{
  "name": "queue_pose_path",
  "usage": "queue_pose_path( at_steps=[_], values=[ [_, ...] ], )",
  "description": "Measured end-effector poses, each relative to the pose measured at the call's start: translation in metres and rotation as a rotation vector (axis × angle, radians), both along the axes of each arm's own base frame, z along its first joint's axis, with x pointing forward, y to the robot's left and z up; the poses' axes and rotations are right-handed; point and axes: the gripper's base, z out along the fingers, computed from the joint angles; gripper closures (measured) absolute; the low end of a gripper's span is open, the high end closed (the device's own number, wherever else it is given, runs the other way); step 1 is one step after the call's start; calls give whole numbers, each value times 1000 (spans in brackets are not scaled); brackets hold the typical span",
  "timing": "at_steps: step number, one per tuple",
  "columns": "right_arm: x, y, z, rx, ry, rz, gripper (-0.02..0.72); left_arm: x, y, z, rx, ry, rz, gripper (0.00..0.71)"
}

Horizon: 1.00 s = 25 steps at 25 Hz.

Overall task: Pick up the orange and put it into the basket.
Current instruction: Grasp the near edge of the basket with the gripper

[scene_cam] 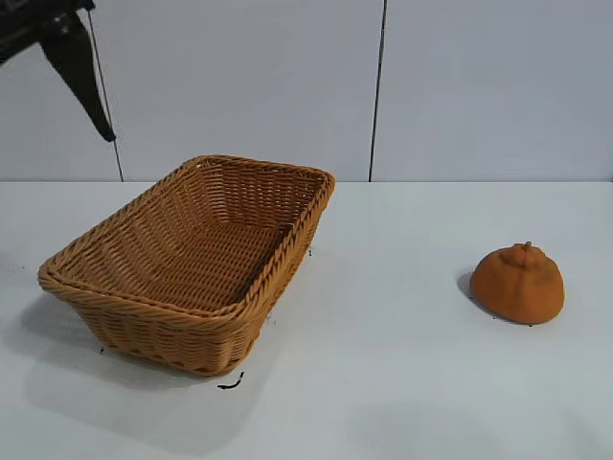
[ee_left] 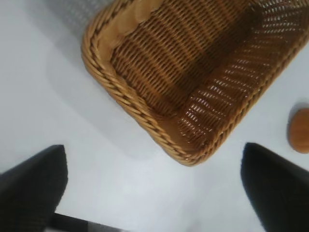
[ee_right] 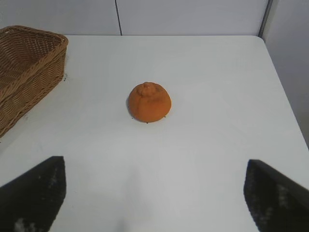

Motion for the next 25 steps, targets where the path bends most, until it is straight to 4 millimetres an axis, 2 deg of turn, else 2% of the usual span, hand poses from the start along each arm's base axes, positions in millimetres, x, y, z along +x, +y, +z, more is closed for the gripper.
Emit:
queue_pose_path(
  at_steps=[3, 10, 19, 25],
  values=[
    [0, 0, 0, 0, 0, 0, 10, 12, -8, -24, -35, 117, 141, 14],
    [0, 0, 0, 0, 1, 0, 10, 25, -15, -56, -50, 234, 320, 14],
    [0, 0, 0, 0, 1, 0, 10, 42, -23, -90, -83, 282, 446, 14],
    [0, 0, 0, 0, 1, 0, 10, 52, -30, -121, -85, 316, 477, 14]
  ],
)
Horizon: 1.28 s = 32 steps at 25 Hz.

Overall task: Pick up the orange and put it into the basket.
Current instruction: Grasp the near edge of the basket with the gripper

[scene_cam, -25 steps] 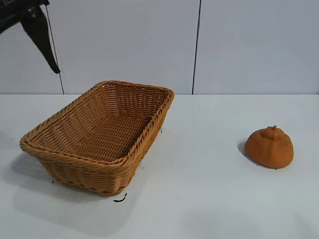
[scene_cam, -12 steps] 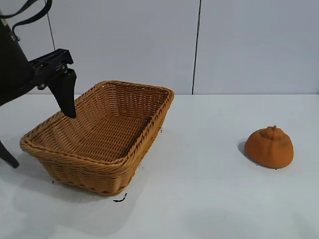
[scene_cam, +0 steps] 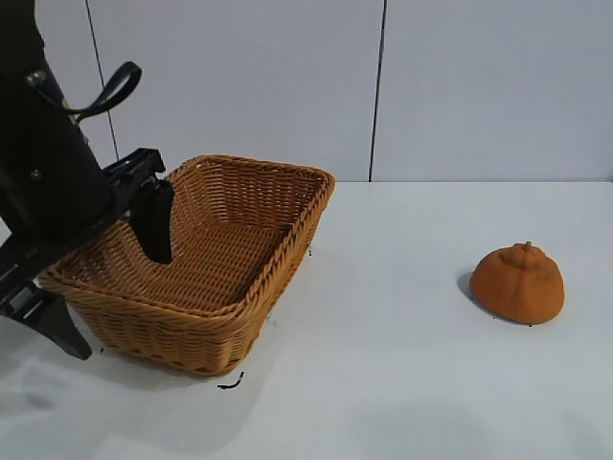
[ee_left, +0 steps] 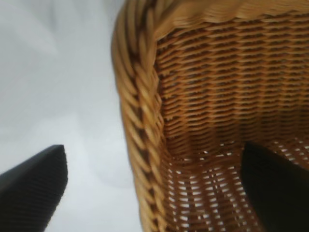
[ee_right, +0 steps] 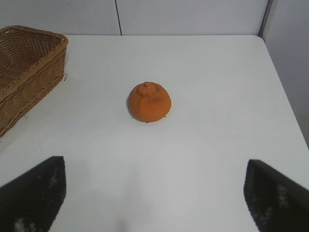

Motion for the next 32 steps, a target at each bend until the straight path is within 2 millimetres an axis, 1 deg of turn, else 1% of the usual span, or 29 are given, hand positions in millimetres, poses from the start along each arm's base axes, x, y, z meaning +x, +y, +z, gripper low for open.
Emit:
queue_pose_path(
  at_steps=[2, 3, 4, 5, 10, 11, 12, 13, 17, 18, 19, 21, 23, 25, 29, 30, 32],
  values=[
    [0, 0, 0, 0, 0, 0, 10, 2, -1, -14, 15, 31, 2, 14],
    [0, 0, 0, 0, 0, 0, 10, 2, -1, -14, 15, 31, 2, 14],
    [0, 0, 0, 1, 0, 0, 10, 2, -1, -19, 20, 42, 3, 14],
    [0, 0, 0, 1, 0, 0, 10, 3, -2, -28, 31, 60, 3, 14],
    [0, 0, 0, 1, 0, 0, 10, 4, -2, -30, 30, 61, 5, 14],
    [0, 0, 0, 1, 0, 0, 10, 4, -2, -30, 30, 61, 5, 26],
    [0, 0, 0, 2, 0, -1, 10, 4, -2, -30, 30, 61, 5, 53],
    [0, 0, 0, 2, 0, -1, 10, 4, -2, -30, 29, 59, 5, 100],
    [0, 0, 0, 3, 0, -1, 10, 4, -2, -29, 28, 56, 5, 350],
    [0, 0, 0, 3, -1, -1, 10, 4, -2, -29, 28, 55, 5, 391],
    [0, 0, 0, 3, -1, -1, 10, 4, -2, -29, 28, 55, 5, 461],
    [0, 0, 0, 3, -1, -1, 10, 5, -2, -29, 25, 49, 6, 538],
    [0, 0, 0, 3, -1, -1, 10, 5, -3, -29, 16, 46, 25, 599],
    [0, 0, 0, 3, -1, -1, 10, 6, -3, -29, 15, 39, 20, 620],
    [0, 0, 0, 3, -1, -1, 10, 8, -1, -26, 9, 45, 25, 620],
    [0, 0, 0, 3, -1, -1, 10, 9, 0, -23, 3, 46, 22, 620],
    [0, 0, 0, 3, -1, -1, 10, 16, 6, -10, -7, 39, 11, 620]
  ],
)
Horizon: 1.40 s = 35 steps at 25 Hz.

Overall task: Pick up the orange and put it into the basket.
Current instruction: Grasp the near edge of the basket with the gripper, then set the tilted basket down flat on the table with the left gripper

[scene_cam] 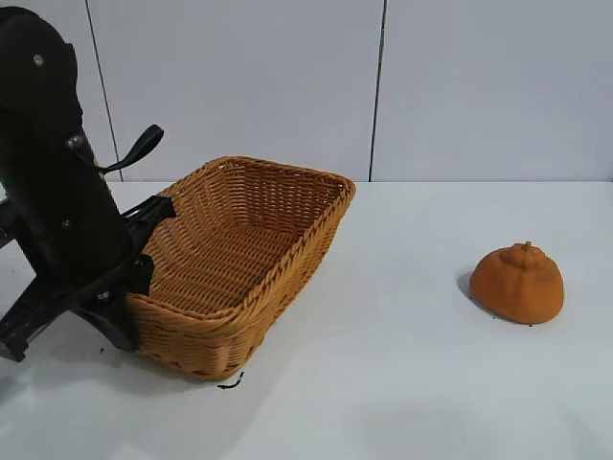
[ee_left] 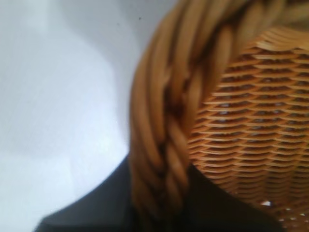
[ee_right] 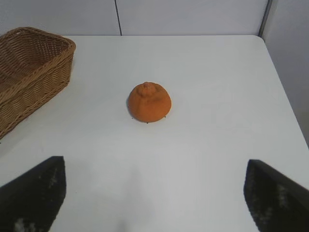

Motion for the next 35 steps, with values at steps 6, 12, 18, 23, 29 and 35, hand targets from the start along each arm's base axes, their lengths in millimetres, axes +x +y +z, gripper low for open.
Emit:
queue_pose_path(
  at_steps=[6, 12, 18, 23, 29, 35],
  values=[
    [0, 0, 0, 0, 0, 0, 10, 33, 21, 44, 17, -88, -177, 620],
    [0, 0, 0, 0, 0, 0, 10, 52, 46, 69, 59, -151, -380, 620],
    [0, 0, 0, 0, 0, 0, 10, 60, 70, 83, 88, -183, -631, 620],
    [0, 0, 0, 0, 1, 0, 10, 58, 72, 93, 106, -184, -876, 620],
    [0, 0, 0, 0, 1, 0, 10, 65, 68, 101, 91, -155, -1017, 620],
    [0, 0, 0, 0, 1, 0, 10, 80, 53, 80, 87, -162, -1058, 620]
  ],
)
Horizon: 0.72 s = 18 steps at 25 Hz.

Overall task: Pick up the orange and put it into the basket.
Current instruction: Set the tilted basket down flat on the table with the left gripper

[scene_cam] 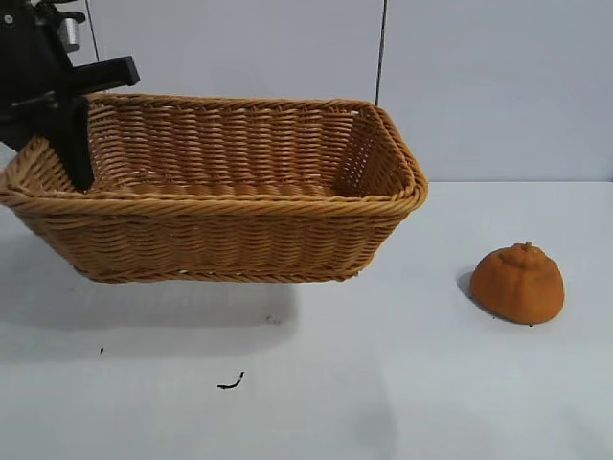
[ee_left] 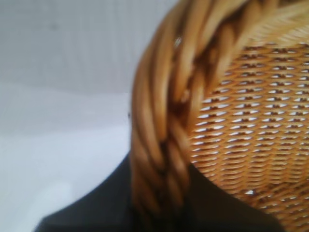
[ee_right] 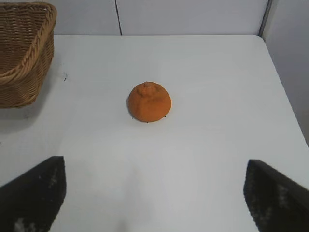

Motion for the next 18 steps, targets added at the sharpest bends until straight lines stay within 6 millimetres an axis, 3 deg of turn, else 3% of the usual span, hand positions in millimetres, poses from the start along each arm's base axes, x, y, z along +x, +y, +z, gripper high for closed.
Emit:
queue_pose_path(
  at_steps=[10, 14, 18],
  values=[
    [0, 0, 0, 0, 0, 0, 10, 19, -5, -76, 7, 100, -47, 620],
    [0, 0, 0, 0, 0, 0, 10, 23, -8, -93, -11, 117, -35, 620],
    [0, 0, 0, 0, -1, 0, 10, 23, -9, -98, -20, 127, -33, 620]
  ],
)
